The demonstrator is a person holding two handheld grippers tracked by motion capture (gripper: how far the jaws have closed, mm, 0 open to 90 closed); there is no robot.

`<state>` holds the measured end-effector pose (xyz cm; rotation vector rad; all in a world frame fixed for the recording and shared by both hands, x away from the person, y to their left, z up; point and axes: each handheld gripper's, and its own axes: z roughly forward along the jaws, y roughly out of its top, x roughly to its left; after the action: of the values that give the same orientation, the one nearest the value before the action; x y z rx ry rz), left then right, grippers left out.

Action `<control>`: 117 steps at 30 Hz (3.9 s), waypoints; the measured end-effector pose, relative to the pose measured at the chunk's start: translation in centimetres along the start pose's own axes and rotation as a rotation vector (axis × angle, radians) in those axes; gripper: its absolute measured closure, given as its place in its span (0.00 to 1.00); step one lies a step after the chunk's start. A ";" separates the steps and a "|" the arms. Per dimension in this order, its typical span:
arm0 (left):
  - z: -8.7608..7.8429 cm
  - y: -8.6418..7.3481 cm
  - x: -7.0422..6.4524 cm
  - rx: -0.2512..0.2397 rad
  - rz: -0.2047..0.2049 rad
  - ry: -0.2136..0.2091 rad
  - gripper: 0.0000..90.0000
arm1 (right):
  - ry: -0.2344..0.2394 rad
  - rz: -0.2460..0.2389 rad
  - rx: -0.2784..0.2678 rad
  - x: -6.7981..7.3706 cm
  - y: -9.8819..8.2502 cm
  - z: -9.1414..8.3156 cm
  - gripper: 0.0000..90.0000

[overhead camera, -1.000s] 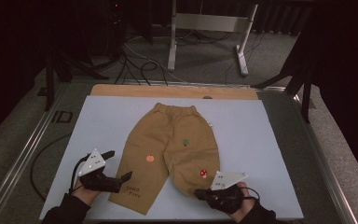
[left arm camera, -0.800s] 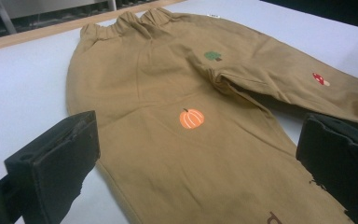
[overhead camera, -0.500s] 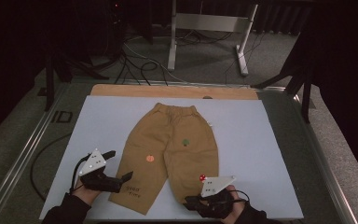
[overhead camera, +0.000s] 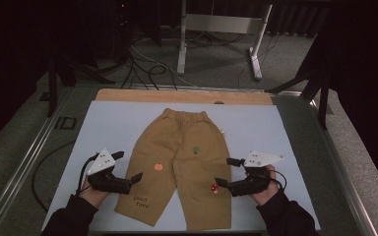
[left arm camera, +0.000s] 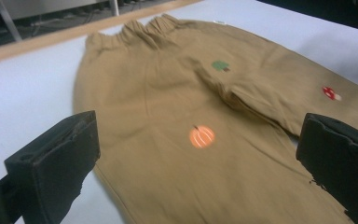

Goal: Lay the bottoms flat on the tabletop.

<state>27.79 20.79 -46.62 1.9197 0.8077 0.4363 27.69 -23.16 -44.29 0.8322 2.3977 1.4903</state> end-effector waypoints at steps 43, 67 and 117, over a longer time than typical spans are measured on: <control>15.5 3.9 11.2 0.195 -0.229 0.156 0.19 | -0.357 0.252 0.167 -14.8 1.4 12.6 0.50; 17.9 4.6 10.5 0.298 -0.169 0.154 0.98 | -0.392 0.253 0.228 -15.4 2.1 13.2 0.99; 17.5 5.7 10.5 0.257 -0.235 0.188 0.25 | -0.409 0.268 0.183 -17.8 3.5 13.9 0.20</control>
<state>47.84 15.06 -50.16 2.0054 1.2491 0.3869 49.78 -21.30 -49.98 1.3942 2.1954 1.0520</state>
